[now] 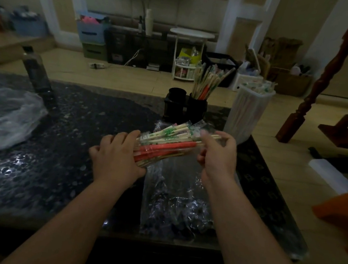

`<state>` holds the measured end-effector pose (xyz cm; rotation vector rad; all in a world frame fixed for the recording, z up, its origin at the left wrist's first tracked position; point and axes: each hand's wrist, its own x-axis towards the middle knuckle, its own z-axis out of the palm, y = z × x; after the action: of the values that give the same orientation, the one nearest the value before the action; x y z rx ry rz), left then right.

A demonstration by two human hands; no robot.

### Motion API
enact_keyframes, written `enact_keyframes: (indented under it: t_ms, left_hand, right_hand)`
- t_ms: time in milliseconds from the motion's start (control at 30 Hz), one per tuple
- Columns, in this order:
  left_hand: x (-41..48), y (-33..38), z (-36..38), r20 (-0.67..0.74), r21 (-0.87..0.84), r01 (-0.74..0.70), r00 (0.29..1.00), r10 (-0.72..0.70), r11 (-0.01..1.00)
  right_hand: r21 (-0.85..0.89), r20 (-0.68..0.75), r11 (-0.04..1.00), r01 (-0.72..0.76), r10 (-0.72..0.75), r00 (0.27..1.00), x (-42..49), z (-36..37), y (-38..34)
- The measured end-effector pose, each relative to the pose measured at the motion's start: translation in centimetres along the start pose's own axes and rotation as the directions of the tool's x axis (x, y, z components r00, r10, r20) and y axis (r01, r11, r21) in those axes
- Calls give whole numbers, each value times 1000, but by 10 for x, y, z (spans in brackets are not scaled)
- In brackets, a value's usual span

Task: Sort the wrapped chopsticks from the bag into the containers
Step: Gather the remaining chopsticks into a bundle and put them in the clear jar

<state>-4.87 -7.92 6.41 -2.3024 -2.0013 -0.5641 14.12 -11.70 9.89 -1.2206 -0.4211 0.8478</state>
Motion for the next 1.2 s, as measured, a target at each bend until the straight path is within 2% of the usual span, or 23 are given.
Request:
enact_keyframes:
  t_ms: [67, 133, 200, 267, 367, 433, 600, 700, 767, 867, 933, 967, 1033, 1100, 1200]
  left_hand:
    - [0, 1, 1, -14, -3, -2, 1000, 2, 1000]
    - [-1, 1, 2, -16, 0, -9, 1000, 9, 1000]
    - [-1, 1, 3, -13, 7, -11, 1000, 11, 1000]
    - [0, 1, 2, -11, 14, -5, 1000, 5, 1000]
    - [1, 1, 1, -4, -2, 15, 1000, -15, 1000]
    - [0, 2, 0, -11, -2, 11, 1000, -11, 1000]
    - [-4, 3, 2, -13, 11, -30, 999, 30, 1000]
    - [-2, 2, 0, 11, -10, -1, 1000, 1, 1000]
    - [0, 1, -1, 23, -30, 36, 999, -36, 999]
    - [2, -1, 0, 49, -66, 92, 995, -89, 994]
    - [3, -2, 0, 61, -62, 109, 993, -105, 992]
    - [3, -2, 0, 63, -56, 109, 992, -106, 992]
    - [3, -1, 0, 69, -49, 108, 992, -104, 993]
    - [3, 0, 0, 76, -55, 105, 992, -101, 993]
    - [3, 0, 0, 83, -73, 100, 992, -94, 992]
  right_hand:
    - [50, -47, 997, 61, -58, 997, 2, -2, 0]
    - [-133, 10, 978, 161, -161, 987, 7, -3, 6]
    - [-394, 177, 870, 295, -243, 954, 8, -1, 14]
    - [-474, 240, 808, 349, -263, 934, 9, 0, 19]
    - [-422, 78, 850, 316, -313, 947, 10, -1, 18]
    - [-447, 53, 827, 341, -356, 933, 14, -4, 19]
    - [-615, 227, 677, 405, -340, 913, 11, -5, 24]
    - [-514, 231, 743, 430, -362, 903, 12, -6, 20]
    - [-489, 196, 791, 368, -312, 930, 15, -10, 18]
    - [-642, 218, 731, 232, -115, 969, 19, -19, 20]
    - [-768, 292, 623, 153, 128, 948, 16, -24, 21]
    - [-847, 321, 507, 163, 241, 916, 13, -27, 22]
    - [-937, 344, 200, 286, 397, 851, 5, -31, 23]
    - [-925, 309, -43, 377, 490, 815, -1, -32, 28]
    - [-901, 169, -247, 356, 555, 814, -4, -32, 43]
